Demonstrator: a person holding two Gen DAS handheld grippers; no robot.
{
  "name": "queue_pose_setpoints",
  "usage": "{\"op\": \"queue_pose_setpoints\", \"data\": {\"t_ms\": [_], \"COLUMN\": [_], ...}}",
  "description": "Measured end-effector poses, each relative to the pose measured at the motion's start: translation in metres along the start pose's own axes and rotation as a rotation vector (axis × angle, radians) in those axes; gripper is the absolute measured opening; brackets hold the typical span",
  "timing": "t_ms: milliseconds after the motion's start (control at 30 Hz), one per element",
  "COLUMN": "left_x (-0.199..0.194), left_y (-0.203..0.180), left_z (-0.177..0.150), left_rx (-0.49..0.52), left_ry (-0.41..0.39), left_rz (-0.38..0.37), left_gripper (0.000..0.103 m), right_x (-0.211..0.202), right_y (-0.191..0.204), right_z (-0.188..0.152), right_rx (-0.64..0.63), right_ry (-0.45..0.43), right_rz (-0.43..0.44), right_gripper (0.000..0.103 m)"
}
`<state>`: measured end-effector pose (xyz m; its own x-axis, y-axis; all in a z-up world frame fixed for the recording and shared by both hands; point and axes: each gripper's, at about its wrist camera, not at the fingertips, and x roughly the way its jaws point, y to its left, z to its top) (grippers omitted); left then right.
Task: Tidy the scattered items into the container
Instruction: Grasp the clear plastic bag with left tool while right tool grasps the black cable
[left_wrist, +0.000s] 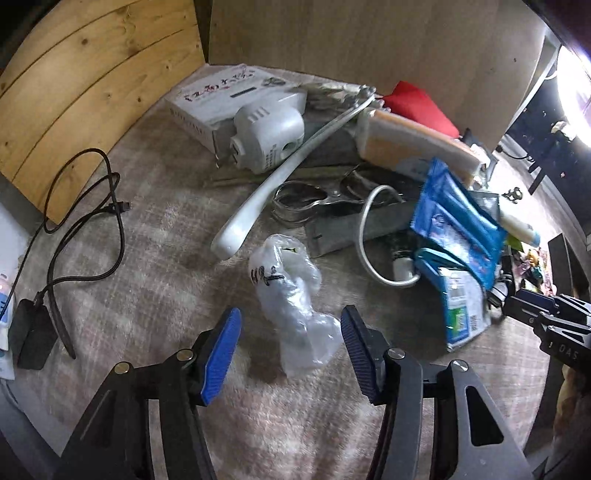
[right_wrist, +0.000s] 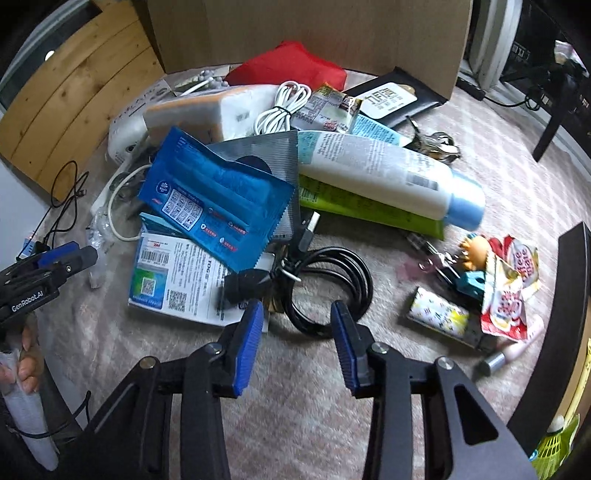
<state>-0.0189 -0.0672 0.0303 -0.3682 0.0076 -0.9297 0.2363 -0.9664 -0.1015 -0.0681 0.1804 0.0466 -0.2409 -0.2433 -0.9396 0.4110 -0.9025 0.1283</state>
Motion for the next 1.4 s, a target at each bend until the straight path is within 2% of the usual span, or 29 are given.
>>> {"op": "queue_pose_setpoints", "data": {"t_ms": [233, 300, 400, 600, 867, 1233, 1400], "left_x": [0.019, 0.021, 0.021, 0.018, 0.008, -0.035, -0.041], "left_y": [-0.001, -0.003, -0.006, -0.008, -0.009, -0.020, -0.025], "left_z": [0.005, 0.004, 0.003, -0.002, -0.012, -0.028, -0.028], "left_rx": [0.007, 0.016, 0.031, 0.028, 0.003, 0.009, 0.005], "left_ry": [0.037, 0.027, 0.016, -0.009, -0.026, -0.089, -0.092], "left_rz": [0.014, 0.026, 0.040, 0.047, 0.038, 0.019, 0.023], "left_gripper": [0.039, 0.038, 0.037, 0.034, 0.031, 0.031, 0.031], "right_x": [0.010, 0.014, 0.017, 0.017, 0.004, -0.034, -0.041], "right_y": [0.007, 0.007, 0.006, 0.000, -0.005, -0.021, -0.031], "right_z": [0.007, 0.008, 0.007, 0.004, -0.009, -0.022, -0.029], "right_rx": [-0.030, -0.036, -0.038, -0.018, -0.003, 0.026, 0.029], "right_ry": [0.018, 0.028, 0.034, 0.046, 0.031, -0.044, -0.051], "right_rz": [-0.025, -0.029, 0.003, 0.068, 0.082, 0.108, 0.111], "right_gripper": [0.034, 0.030, 0.028, 0.012, 0.011, 0.011, 0.011]}}
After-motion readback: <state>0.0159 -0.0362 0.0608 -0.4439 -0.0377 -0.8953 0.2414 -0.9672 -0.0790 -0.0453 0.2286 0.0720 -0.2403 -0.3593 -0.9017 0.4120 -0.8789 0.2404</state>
